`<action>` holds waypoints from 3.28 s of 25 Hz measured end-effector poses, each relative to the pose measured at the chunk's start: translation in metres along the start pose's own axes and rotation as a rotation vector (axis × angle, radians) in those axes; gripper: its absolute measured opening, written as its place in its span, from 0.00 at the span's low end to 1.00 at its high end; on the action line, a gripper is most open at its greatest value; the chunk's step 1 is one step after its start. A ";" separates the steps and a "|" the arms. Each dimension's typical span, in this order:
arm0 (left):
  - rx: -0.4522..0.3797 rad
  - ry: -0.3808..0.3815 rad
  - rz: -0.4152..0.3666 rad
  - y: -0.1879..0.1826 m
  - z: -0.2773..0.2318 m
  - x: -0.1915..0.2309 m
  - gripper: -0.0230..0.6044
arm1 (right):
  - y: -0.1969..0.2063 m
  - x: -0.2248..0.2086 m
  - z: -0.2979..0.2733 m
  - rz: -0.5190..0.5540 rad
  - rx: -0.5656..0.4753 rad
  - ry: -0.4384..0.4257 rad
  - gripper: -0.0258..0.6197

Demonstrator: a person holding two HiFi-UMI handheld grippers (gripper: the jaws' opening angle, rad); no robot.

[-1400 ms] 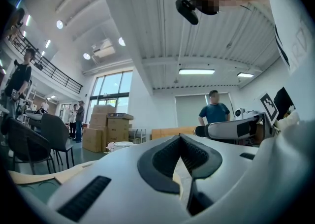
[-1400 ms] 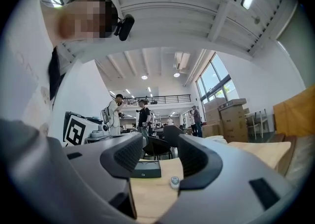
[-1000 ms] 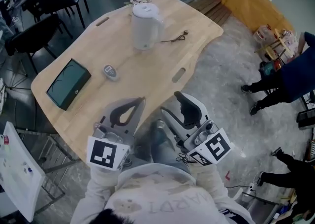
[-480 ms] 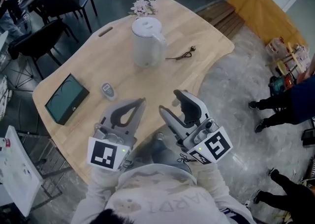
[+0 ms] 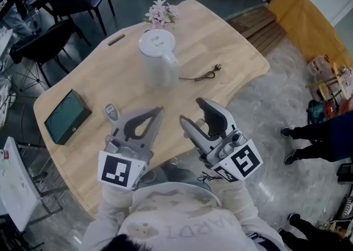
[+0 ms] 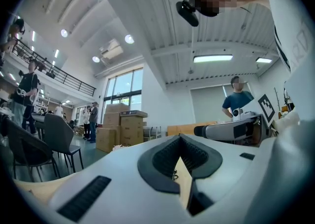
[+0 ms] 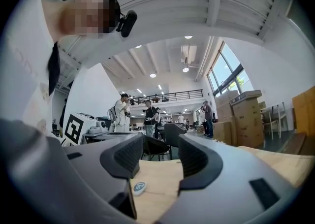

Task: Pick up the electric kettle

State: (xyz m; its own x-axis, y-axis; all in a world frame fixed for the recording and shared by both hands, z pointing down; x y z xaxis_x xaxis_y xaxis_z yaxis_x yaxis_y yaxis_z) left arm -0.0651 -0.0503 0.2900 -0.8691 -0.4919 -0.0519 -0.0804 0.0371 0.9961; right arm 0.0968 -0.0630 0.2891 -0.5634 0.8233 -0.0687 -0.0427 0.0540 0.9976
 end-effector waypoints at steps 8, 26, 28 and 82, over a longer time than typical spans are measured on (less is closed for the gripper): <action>0.076 0.025 -0.017 0.018 -0.045 0.015 0.38 | 0.010 -0.034 -0.015 -0.049 0.015 -0.034 0.38; 0.221 0.189 -0.006 0.106 -0.144 0.055 0.38 | 0.016 -0.067 -0.030 -0.053 0.087 0.077 0.38; 0.229 0.193 0.001 0.112 -0.152 0.059 0.38 | 0.018 -0.071 -0.030 -0.054 0.096 0.089 0.38; 0.199 0.019 0.071 0.133 -0.237 0.041 0.43 | 0.041 -0.115 -0.017 -0.097 0.169 0.160 0.38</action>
State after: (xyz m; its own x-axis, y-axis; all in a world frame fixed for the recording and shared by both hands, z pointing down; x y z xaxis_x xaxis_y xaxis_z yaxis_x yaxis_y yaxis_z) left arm 0.0037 -0.2714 0.4369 -0.8670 -0.4978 0.0214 -0.1155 0.2426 0.9632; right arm 0.1457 -0.1654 0.3377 -0.6871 0.7108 -0.1503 0.0281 0.2328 0.9721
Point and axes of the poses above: the fingertips, and each gripper's own axes: z backward along the fingers, x to its left, y out of its underside, the point moved 6 cm from there along z, backward along the fingers, and after that the axes turned 6 degrees about x, right-handed, at the moved point
